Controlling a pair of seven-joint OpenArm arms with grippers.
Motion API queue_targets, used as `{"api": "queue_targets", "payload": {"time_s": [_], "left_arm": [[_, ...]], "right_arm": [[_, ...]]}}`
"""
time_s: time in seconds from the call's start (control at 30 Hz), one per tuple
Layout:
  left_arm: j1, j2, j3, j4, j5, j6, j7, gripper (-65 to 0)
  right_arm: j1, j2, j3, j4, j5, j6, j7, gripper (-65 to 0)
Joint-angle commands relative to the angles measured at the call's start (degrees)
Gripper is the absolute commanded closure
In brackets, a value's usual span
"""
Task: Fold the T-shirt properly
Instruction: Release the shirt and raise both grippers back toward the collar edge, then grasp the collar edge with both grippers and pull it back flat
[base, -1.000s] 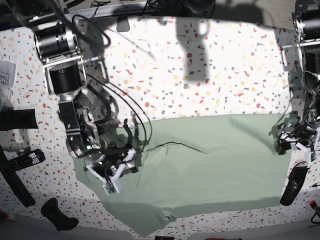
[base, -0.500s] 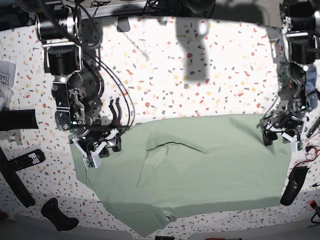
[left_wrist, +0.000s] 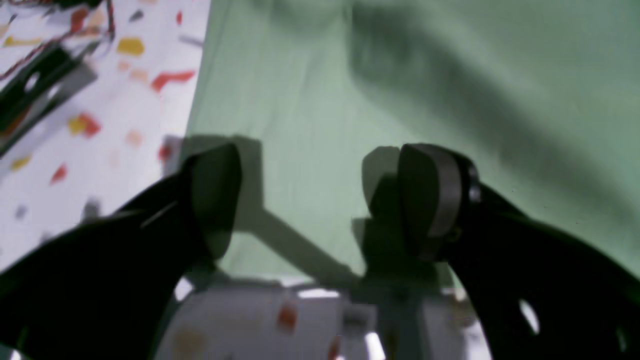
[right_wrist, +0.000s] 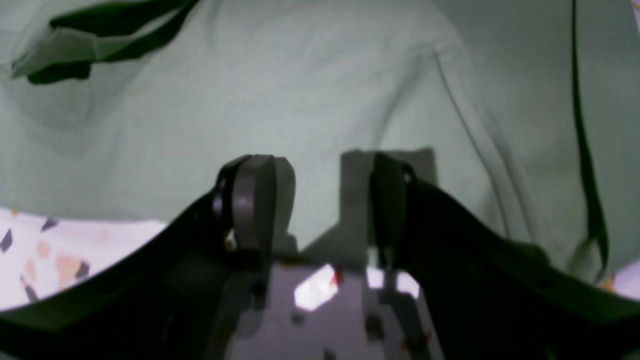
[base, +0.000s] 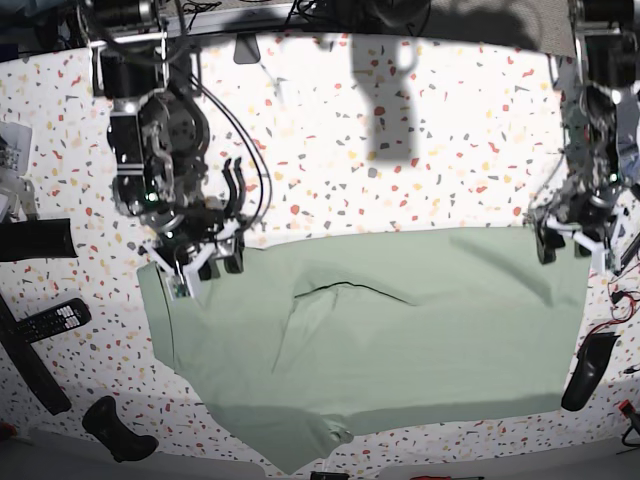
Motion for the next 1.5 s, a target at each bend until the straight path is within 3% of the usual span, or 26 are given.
{"api": "queue_targets", "payload": {"time_s": [0.0,0.2,0.4,0.63,0.8,0.93,1.03,1.1,1.37,1.47], "left_arm": [[1.09,-0.46,-0.11,1.27,1.33,0.26,3.91,-44.9],[1.68,-0.46,-0.11,6.51,5.49,3.80,8.66,-44.9],[-2.32,0.02,-0.11,7.72,5.44,3.91,14.40,-44.9],[-5.25,0.02,-0.11,7.78,5.49,3.85,13.14,-44.9],[-5.60,0.22,-0.11,7.02,5.51,3.74,12.96,-44.9],[-5.60,0.35,-0.11,4.76,5.51,3.74,16.46,-44.9],[-5.64,0.35,-0.11,4.83,5.44,3.67,24.24,-44.9],[-5.46,0.31,-0.11,4.87,5.51,3.08,26.05,-44.9],[-5.29,-0.13,-0.11,4.87,5.70,3.02,31.45,-44.8],[-4.90,-0.31,-0.11,4.87,6.16,1.57,31.98,-44.8]], "right_arm": [[0.20,0.50,0.20,0.79,-0.04,0.37,-0.94,-29.4],[1.38,0.48,0.20,0.81,0.20,0.26,-4.17,-29.4],[7.26,0.50,0.20,0.81,0.59,-2.78,-14.86,-29.4],[11.80,0.44,0.20,0.79,3.23,-2.64,-14.82,-29.4],[11.93,0.31,0.20,0.02,0.37,-2.80,-14.16,-29.4],[11.91,0.31,0.20,-3.93,-2.40,-2.84,-14.95,-29.4],[11.91,0.15,0.13,-4.72,-2.60,-2.82,-22.88,-29.4],[11.91,0.35,0.13,-4.72,-2.62,-2.82,-26.05,-29.4],[10.34,0.48,0.13,-4.13,-2.62,-2.45,-26.67,-29.4],[8.26,0.50,0.13,-2.25,-2.62,-1.86,-26.64,-29.4]]}}
